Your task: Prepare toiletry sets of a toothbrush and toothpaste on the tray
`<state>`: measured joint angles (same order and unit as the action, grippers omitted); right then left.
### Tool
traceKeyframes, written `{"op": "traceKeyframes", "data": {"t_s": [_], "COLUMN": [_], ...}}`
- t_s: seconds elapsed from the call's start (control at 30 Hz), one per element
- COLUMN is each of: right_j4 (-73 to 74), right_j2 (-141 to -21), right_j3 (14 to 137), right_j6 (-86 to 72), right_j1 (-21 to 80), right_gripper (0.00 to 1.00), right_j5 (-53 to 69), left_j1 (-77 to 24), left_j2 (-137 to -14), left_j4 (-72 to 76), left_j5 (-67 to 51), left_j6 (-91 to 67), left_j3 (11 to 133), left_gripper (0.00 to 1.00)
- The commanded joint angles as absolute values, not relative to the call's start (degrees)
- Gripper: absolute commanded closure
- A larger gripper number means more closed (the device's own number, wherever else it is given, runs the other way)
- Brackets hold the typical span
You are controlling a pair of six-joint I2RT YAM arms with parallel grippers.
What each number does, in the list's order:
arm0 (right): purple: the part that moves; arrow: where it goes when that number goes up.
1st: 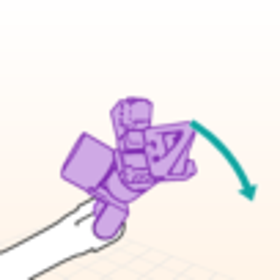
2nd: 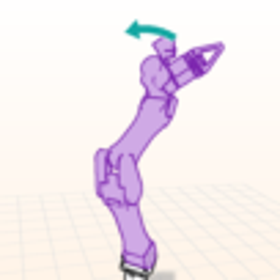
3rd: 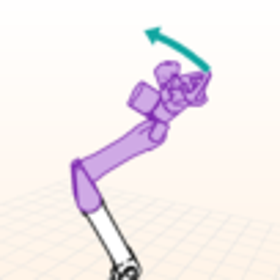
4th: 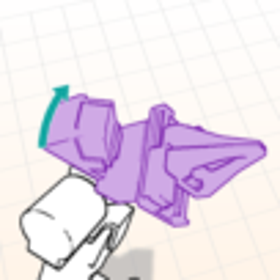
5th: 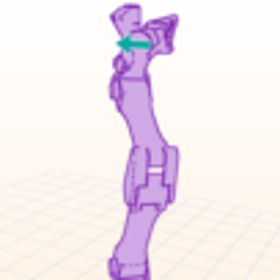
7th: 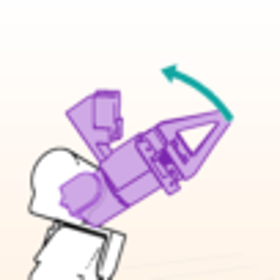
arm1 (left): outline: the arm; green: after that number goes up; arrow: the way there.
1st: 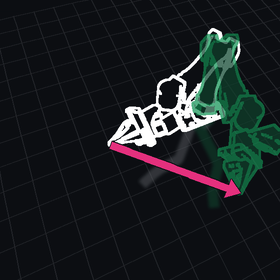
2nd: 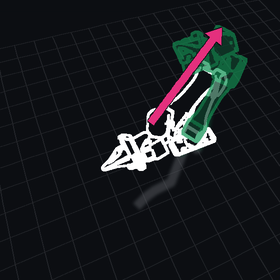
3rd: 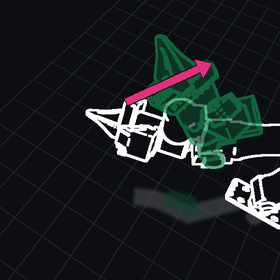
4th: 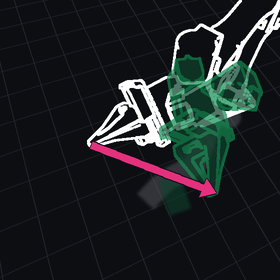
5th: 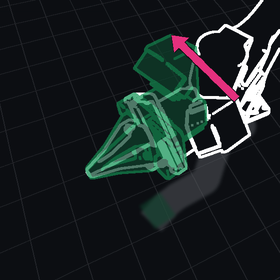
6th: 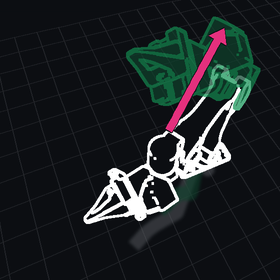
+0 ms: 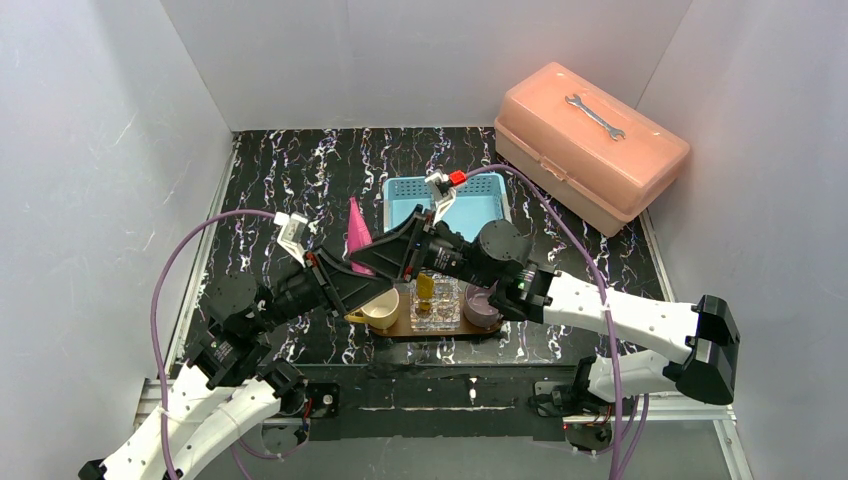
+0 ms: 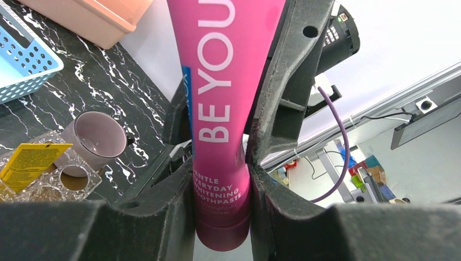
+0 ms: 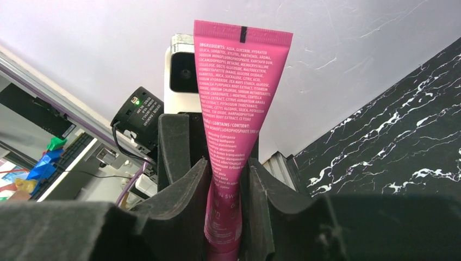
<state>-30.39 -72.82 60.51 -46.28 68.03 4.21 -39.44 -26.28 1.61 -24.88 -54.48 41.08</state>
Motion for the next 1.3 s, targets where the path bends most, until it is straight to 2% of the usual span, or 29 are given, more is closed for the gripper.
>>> {"op": "traceKeyframes", "data": {"t_s": [0.0, 0.23, 0.4, 0.73, 1.03, 1.27], "right_j4": [-31.77, -22.08, -13.26, 4.33, 19.92, 25.42], "right_j2": [-72.05, -68.48, -65.10, -60.51, -62.15, -65.51], "right_j3": [61.41, 63.18, 65.11, 70.01, 77.52, 82.49], "right_j6": [-44.08, -38.12, -33.91, -29.47, -29.71, -33.27], "right_j1": [68.55, 68.56, 68.55, 68.55, 68.40, 67.02], "right_gripper": [0.57, 0.38, 0.32, 0.28, 0.28, 0.28], "right_j5": [3.41, 1.65, 0.33, -8.61, -17.25, -14.70], "left_j1": [-39.29, -39.27, -39.30, -39.37, -39.37, -39.41], "left_j2": [-26.27, -27.52, -29.38, -34.40, -37.65, -39.26], "left_j4": [2.30, -0.55, -8.15, -22.37, -37.81, -45.98], "left_j5": [-26.66, -28.90, -30.70, -32.89, -29.10, -25.07], "left_j6": [-52.62, -49.91, -44.48, -31.51, -17.33, -10.08], "left_j3": [43.33, 43.41, 44.73, 47.98, 55.15, 59.20], "left_gripper": [1.00, 1.00, 1.00, 1.00, 1.00, 1.00]}}
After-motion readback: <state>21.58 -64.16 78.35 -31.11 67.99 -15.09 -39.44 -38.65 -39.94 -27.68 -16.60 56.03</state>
